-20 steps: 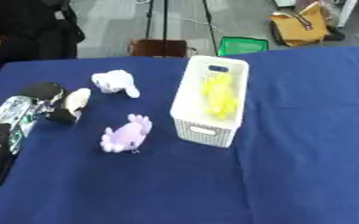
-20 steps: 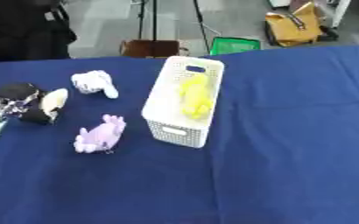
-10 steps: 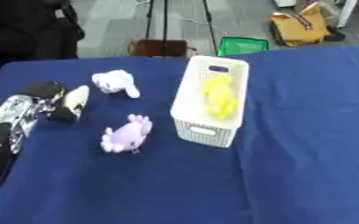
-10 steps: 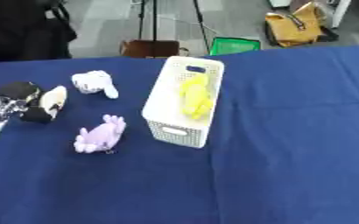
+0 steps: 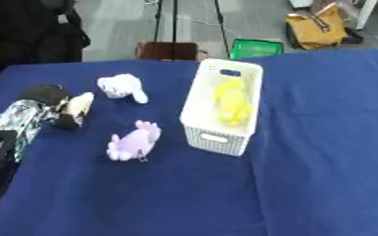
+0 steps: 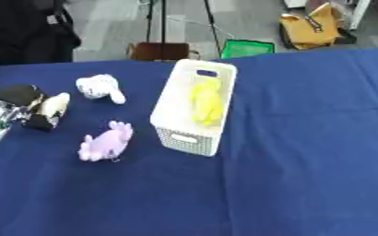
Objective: Pick up objects on the table and place them in the box.
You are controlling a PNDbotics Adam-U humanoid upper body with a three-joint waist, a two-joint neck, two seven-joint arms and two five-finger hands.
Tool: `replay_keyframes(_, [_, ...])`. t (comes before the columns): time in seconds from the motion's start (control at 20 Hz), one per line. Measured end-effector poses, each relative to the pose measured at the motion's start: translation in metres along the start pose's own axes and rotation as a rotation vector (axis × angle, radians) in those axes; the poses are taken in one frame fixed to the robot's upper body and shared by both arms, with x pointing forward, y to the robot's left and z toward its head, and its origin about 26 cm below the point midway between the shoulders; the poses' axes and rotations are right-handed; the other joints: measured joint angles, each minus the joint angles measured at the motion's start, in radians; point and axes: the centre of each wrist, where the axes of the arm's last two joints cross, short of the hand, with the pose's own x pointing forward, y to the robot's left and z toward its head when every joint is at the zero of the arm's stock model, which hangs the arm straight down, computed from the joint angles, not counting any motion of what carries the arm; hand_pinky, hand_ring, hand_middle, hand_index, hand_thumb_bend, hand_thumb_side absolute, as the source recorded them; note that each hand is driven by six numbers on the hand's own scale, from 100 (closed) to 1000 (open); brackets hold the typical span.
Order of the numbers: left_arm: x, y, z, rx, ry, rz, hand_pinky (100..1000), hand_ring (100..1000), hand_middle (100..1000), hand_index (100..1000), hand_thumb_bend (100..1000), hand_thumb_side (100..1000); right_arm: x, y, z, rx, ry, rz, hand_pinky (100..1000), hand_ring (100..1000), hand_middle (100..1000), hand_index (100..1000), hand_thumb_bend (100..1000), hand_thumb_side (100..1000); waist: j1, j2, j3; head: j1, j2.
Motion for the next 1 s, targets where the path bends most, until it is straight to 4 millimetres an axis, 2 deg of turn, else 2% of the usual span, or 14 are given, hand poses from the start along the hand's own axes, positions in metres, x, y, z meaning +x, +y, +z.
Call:
replay_keyframes(0.25, [0.002, 0.007, 0.002, 0.035, 0.001, 0.005, 359, 452, 427, 555, 100, 614, 0.0, 0.0, 0.001, 0.0, 0.002, 0.002, 818, 839, 668, 756, 100, 883, 0.0, 0.0, 0.002, 0.0, 0.0])
replay_keyframes(0.4, [0.004, 0.014, 0.004, 0.055, -0.004, 0.019, 354, 449, 423, 552, 100, 598, 0.0, -0.001, 0.001, -0.001, 0.004, 0.004, 818, 839, 668, 756, 100, 882, 0.0, 0.0, 0.005, 0.0, 0.0])
replay_keyframes(1.0, [-0.001, 0.06, 0.024, 0.117, -0.031, -0.007, 357, 451, 425, 554, 100, 622, -0.001, -0.003, 0.003, 0.003, 0.009, 0.011, 819, 839, 668, 756, 100, 883, 0.007, -0.012, 0.025, -0.008, 0.004])
